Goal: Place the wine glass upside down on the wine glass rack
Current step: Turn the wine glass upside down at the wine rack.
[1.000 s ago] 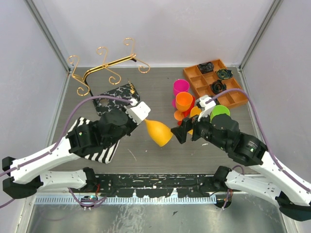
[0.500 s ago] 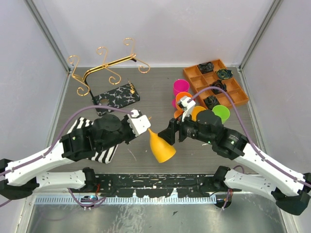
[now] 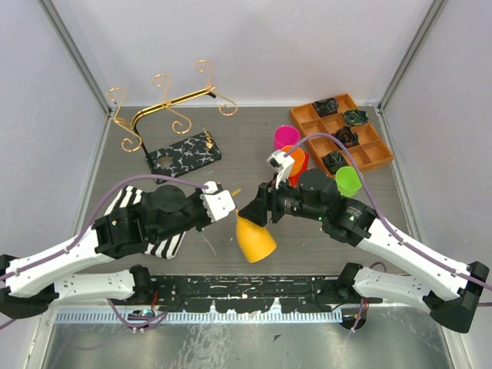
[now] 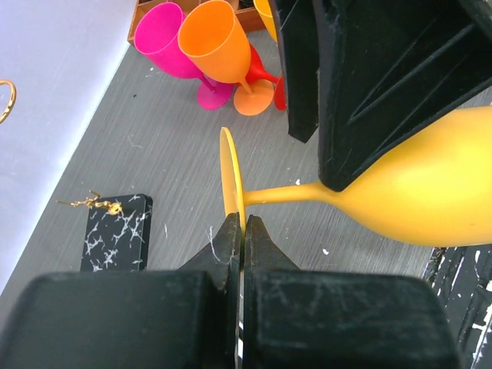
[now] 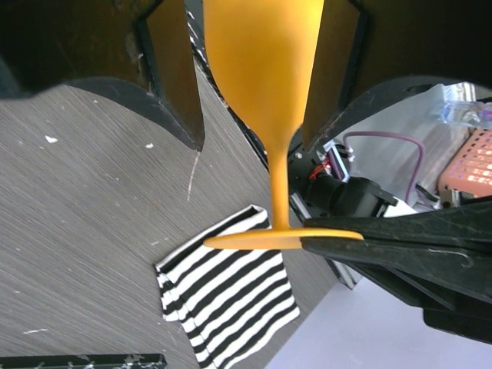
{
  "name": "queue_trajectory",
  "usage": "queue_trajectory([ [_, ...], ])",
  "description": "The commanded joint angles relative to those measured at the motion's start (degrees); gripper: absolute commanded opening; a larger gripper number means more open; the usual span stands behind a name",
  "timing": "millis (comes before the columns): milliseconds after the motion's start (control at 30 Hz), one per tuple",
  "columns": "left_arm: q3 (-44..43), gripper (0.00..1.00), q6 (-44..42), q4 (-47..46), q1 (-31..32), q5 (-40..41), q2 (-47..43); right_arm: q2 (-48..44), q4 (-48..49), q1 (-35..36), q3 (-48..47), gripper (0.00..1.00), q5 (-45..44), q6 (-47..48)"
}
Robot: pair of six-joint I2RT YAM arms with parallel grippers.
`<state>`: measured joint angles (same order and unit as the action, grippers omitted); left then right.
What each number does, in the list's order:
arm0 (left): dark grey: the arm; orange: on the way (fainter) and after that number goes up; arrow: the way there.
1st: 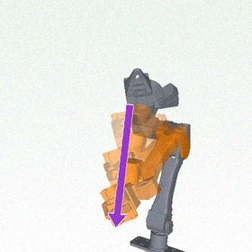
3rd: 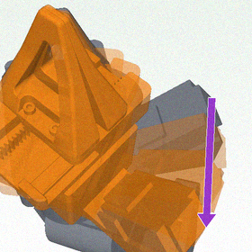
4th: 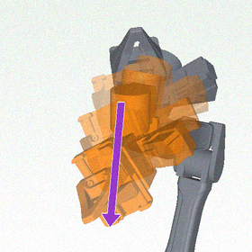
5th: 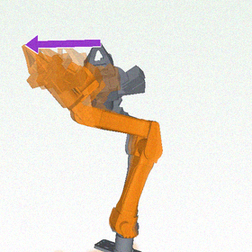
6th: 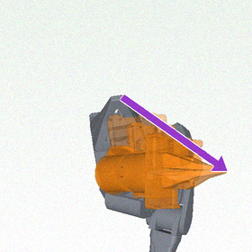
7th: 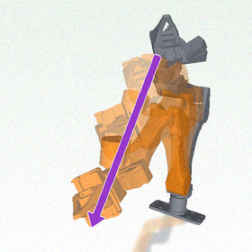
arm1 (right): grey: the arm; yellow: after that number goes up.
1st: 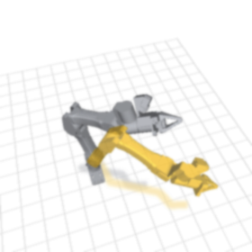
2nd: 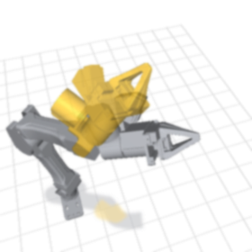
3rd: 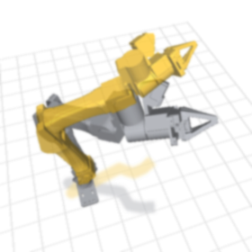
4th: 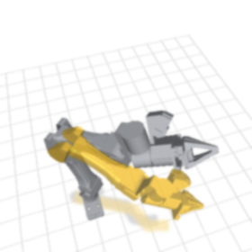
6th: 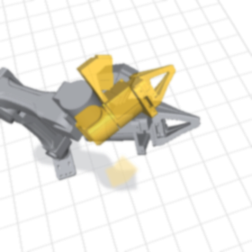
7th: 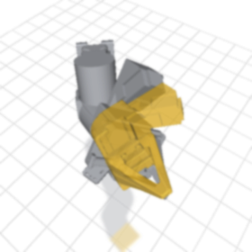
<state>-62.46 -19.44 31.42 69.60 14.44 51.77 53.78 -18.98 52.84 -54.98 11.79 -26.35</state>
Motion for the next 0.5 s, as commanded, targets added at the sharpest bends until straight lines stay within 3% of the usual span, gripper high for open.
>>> queue_trajectory([
  [0, 0.8, 0.0, -0.7, -2.8, 0.2, 0.0, -0.8, 1.0, 6.6, 0.2, -2.0, 0.6, 4.0, -3.0],
  [467, 2.3, 0.0, -0.8, -3.0, 0.2, 4.5, -1.3, 7.2, 10.8, 0.3, -2.2, 0.49, 7.3, -4.2],
])
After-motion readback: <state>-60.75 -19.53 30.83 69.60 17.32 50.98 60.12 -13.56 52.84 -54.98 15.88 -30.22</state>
